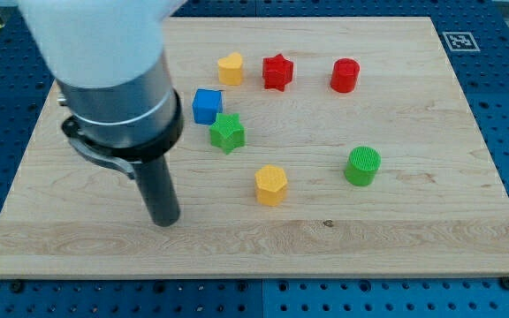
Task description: Place the yellow hexagon diagonally to the green circle
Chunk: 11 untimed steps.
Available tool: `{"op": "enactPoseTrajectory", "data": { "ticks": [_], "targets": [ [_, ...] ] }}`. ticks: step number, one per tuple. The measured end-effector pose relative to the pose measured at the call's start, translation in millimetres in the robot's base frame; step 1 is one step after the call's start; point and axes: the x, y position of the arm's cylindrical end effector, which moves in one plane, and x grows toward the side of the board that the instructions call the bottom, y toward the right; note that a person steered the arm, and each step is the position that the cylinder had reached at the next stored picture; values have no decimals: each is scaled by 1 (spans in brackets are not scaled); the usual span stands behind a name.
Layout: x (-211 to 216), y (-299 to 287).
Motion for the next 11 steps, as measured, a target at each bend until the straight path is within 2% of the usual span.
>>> {"op": "enactPoseTrajectory", "data": {
  "ticks": [1,4,7,11],
  "targets": [
    [-13,2],
    [-13,24],
    [-56,96],
    [-34,103]
  ]
}}
